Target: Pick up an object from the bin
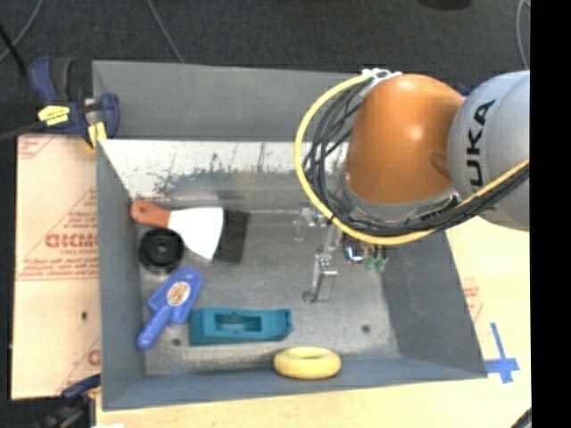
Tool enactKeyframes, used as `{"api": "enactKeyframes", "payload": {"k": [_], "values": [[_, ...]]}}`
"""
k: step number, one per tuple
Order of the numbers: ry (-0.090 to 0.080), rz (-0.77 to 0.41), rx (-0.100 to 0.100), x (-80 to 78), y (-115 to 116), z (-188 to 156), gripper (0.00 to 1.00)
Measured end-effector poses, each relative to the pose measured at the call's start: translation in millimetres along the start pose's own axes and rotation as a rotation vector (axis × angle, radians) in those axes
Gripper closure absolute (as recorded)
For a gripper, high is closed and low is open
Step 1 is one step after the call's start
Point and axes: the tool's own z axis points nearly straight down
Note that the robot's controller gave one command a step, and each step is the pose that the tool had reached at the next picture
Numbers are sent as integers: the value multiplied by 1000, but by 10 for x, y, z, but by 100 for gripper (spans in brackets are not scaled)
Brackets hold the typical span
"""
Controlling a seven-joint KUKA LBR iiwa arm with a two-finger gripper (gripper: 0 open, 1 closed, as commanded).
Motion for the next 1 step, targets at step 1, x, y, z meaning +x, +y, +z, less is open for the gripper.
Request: {"api": "enactKeyframes", "payload": {"k": [1], "values": [[-2, -212, 0, 128, 107, 308, 0]]}}
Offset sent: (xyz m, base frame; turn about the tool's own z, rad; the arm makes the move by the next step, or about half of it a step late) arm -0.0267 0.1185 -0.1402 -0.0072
